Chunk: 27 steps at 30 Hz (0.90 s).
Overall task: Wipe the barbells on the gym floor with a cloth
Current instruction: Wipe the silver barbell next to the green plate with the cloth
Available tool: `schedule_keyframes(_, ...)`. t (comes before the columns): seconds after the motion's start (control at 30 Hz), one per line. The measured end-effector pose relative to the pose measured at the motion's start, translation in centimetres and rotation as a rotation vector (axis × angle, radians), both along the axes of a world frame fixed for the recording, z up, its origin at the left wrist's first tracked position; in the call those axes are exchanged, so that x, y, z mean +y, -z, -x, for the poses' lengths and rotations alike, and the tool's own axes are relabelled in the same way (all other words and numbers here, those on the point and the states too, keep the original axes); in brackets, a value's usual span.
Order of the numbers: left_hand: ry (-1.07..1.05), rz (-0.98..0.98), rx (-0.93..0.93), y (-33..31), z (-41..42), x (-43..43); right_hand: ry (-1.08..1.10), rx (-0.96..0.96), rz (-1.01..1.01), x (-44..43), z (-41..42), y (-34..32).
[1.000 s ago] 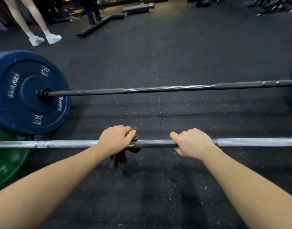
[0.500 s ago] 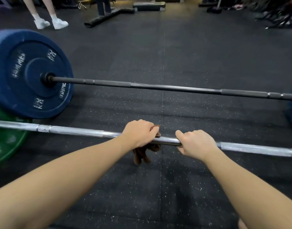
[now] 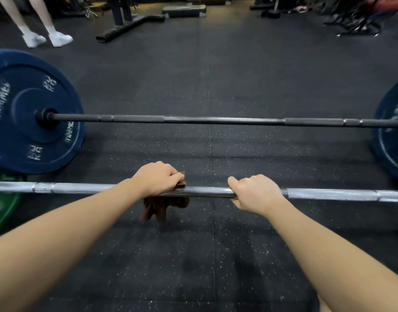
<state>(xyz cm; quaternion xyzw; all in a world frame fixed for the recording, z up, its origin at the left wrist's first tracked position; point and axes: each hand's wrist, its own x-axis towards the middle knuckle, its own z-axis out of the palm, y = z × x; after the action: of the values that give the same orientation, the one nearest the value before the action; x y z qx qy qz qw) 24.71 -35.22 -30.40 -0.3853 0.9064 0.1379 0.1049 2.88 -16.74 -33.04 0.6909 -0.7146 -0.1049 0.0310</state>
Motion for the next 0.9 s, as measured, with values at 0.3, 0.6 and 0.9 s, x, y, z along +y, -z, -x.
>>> schedule_keyframes(0.3, 0.063, -0.094, -0.039, -1.0, 5.6, 3.1, 0.0, 0.006, 0.0, 0.1, -0.2, -0.4)
schedule_keyframes(0.6, 0.054, -0.189, 0.095, -0.3, 5.7, 4.1, 0.016, -0.014, 0.002, 0.3, -0.6, -0.9)
schedule_keyframes(0.9, 0.044, -0.087, 0.062, -0.3, -0.2, 0.3, 0.034, -0.008, 0.014, 0.6, -0.6, -0.4)
